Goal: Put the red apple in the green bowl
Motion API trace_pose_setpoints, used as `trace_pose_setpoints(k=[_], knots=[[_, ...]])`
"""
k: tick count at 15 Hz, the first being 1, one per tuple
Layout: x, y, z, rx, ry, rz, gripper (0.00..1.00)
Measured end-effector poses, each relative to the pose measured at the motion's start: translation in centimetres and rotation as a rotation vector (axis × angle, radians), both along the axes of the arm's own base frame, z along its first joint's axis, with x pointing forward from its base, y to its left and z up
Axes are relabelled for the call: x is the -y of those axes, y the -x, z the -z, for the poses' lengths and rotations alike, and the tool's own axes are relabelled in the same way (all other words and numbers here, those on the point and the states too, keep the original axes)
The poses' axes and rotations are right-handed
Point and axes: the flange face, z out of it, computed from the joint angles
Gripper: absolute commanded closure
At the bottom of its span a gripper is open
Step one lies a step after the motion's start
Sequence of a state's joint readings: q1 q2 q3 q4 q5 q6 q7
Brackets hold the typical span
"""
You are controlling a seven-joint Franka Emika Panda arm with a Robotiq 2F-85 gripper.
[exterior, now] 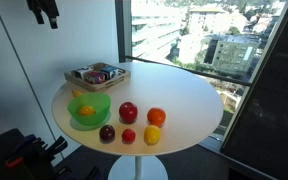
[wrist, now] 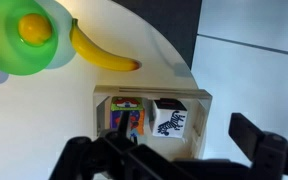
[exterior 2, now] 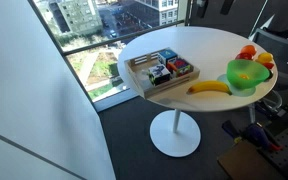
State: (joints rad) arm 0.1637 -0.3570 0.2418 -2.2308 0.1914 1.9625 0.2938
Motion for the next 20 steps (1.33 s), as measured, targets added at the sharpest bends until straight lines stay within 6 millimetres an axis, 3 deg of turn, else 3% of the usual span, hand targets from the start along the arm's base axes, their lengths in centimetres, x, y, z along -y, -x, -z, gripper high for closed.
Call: trace_pose_setpoints(k=[20], knots=[[0.75,-0.47,0.24,-0.001,0.013,0.011,0.00]])
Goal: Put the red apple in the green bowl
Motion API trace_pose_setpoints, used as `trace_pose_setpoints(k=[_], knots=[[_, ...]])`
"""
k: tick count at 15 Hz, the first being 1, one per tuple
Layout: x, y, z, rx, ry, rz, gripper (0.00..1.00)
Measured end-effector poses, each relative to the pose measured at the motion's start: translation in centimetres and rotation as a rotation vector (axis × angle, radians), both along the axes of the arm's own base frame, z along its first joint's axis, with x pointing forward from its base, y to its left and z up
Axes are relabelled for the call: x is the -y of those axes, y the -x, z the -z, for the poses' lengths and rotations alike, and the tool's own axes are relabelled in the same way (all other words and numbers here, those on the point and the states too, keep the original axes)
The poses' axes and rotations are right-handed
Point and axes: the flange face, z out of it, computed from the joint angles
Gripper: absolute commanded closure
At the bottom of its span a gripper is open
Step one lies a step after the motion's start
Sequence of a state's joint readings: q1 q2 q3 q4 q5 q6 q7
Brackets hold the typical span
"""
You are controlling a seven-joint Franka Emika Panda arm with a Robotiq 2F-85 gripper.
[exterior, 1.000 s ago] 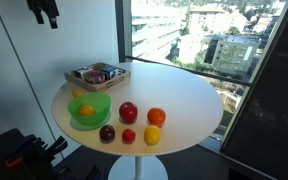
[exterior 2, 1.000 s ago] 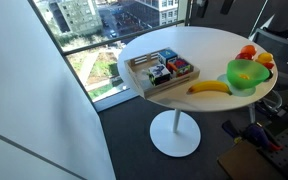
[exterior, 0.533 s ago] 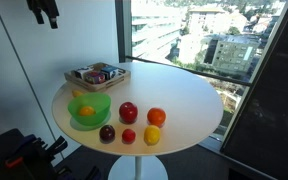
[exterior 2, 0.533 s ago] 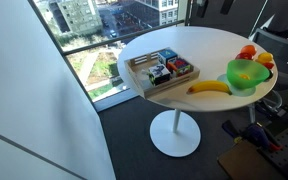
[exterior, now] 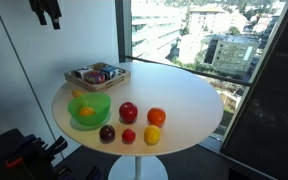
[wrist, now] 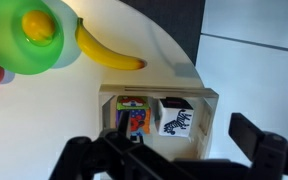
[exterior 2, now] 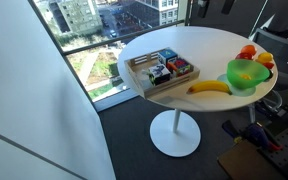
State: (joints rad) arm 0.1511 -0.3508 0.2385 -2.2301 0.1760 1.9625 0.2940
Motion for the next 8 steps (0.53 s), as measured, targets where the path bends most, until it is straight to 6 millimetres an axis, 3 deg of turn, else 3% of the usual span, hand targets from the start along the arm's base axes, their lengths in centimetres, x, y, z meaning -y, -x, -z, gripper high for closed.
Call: trace_pose_setpoints(k=[8], knots=[[4.0,-1.6,-0.2,0.031,0.096,0.080,0.00]])
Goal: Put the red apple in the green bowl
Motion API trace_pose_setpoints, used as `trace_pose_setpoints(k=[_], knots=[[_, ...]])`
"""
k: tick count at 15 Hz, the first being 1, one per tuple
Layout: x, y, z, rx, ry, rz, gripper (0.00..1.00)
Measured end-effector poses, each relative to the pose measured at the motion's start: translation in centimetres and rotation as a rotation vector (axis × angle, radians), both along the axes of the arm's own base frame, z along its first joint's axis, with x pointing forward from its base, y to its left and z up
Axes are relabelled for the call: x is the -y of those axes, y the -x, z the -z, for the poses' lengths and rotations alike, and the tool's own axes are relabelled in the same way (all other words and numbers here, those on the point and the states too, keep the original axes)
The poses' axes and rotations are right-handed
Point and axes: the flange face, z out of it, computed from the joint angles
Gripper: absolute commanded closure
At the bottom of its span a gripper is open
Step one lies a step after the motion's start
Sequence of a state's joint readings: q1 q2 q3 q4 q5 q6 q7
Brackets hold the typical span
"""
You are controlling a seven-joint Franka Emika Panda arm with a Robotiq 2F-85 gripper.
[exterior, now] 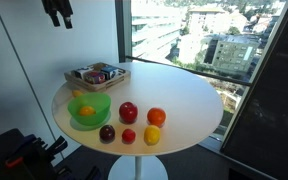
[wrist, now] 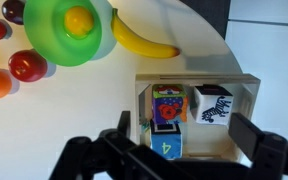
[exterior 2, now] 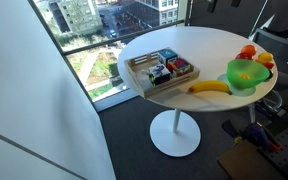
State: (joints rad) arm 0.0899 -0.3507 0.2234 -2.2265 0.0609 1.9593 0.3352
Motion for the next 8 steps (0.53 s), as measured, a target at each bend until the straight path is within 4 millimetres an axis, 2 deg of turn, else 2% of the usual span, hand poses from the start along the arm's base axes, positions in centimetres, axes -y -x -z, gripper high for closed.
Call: trace_pose_setpoints(k=[8], knots=[[4.1,-1.3,1.0,-0.016,0.059,0.101,0.00]])
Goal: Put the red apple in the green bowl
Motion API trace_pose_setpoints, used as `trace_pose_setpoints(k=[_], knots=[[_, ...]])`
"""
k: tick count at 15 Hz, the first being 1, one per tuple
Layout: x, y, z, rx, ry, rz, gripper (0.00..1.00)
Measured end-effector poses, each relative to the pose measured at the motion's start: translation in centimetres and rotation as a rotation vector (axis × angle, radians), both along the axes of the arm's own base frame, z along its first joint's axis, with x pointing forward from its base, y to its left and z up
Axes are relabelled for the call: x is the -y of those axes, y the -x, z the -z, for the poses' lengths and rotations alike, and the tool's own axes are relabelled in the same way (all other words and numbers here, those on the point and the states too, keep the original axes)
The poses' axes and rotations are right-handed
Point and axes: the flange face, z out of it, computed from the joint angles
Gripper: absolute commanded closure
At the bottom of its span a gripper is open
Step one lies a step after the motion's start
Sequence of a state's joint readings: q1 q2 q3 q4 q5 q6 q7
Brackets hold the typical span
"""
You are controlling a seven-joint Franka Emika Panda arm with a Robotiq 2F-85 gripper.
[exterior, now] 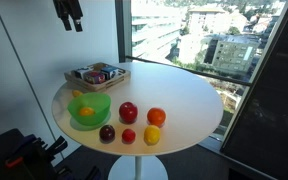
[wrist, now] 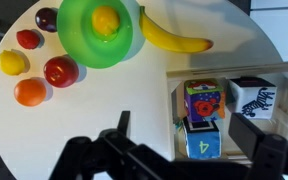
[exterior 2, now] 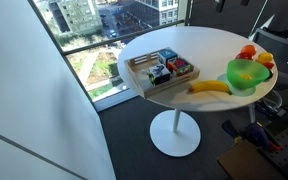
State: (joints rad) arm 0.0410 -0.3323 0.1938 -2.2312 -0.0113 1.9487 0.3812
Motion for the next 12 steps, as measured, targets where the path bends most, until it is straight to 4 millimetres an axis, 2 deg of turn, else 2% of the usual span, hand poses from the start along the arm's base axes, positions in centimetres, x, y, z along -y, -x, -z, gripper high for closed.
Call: trace_pose_setpoints(k=[7,12], knots=[[3.8,-1.3,2.8,-0.083,-0.009,0.081,0.00],[5.6,-2.0,3.5,-0.071,0.018,0.090,0.00]])
